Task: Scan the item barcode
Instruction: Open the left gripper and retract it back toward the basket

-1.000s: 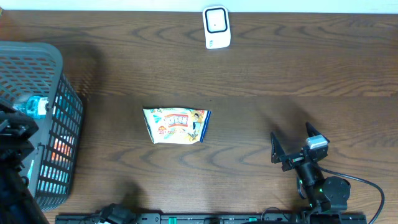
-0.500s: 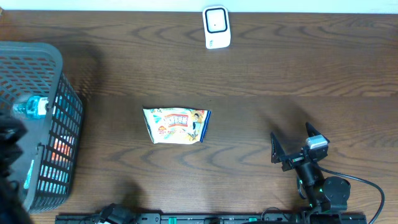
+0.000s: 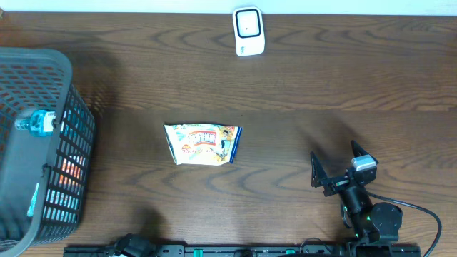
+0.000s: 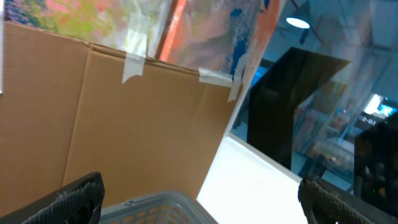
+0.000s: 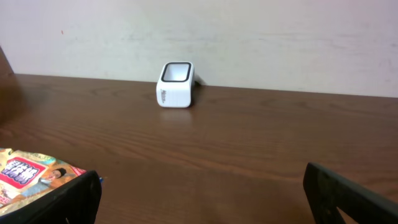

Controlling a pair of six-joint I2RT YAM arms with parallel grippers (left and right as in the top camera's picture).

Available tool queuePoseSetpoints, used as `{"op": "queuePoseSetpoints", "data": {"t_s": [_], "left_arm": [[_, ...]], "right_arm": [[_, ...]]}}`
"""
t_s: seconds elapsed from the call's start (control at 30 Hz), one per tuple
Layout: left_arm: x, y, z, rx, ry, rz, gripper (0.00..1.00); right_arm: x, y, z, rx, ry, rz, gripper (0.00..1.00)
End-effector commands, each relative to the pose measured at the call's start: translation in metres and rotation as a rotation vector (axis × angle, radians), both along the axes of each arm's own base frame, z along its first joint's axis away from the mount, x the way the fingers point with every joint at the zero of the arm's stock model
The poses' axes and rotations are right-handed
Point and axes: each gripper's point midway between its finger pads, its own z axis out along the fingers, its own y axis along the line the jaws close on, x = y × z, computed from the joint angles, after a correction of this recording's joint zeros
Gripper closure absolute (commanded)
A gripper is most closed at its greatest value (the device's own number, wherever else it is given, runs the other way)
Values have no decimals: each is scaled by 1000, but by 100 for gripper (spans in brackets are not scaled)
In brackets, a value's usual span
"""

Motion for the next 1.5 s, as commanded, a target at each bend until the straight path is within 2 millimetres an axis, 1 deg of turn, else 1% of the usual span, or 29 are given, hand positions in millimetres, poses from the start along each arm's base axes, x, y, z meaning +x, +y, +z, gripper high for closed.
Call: {"op": "queuePoseSetpoints", "data": {"t_s": [0.0,0.13,0.63,0.8,0.97,1.47], "left_arm": [[-14,10,3,15,31,72,0],[-16,11,7,29,33,79,0],[-23,17,9,67,93,129,0],[-21,16,8,68,100,132,0],[-10,11,9,90,134,138,0],[46,-15,24,181,234,167,0]], "right_arm": [[0,1,-1,6,2,2,1],[0,1,-1,6,2,2,1],[0,1,-1,6,2,2,1],[0,1,-1,6,2,2,1],[0,1,-1,6,2,2,1],[0,1,-1,6,2,2,1]]}}
